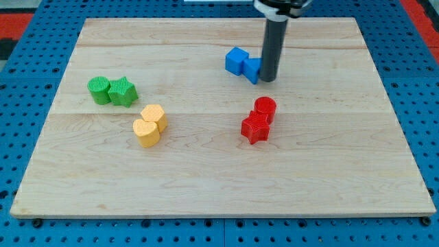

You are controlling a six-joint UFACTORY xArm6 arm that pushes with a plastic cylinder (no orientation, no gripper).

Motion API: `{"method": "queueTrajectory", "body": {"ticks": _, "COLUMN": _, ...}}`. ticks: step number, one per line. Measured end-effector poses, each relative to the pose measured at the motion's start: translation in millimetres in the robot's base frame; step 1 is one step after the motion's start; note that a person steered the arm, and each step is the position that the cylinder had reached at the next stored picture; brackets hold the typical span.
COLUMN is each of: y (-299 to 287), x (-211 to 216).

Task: Separate the blue cube and the blue triangle

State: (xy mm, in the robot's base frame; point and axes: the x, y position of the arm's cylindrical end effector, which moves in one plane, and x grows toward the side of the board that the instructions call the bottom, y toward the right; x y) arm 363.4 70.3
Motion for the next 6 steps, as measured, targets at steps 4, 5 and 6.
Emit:
{"method": "queueTrajectory", "body": {"ticks": 4, "y": -48.9, "x": -21.5}}
{"method": "queueTrajectory", "body": {"ticks": 5, "y": -12.7, "x": -56.6}}
{"method": "queueTrajectory", "body": {"ticks": 6, "y": 4.8, "x": -77.6}}
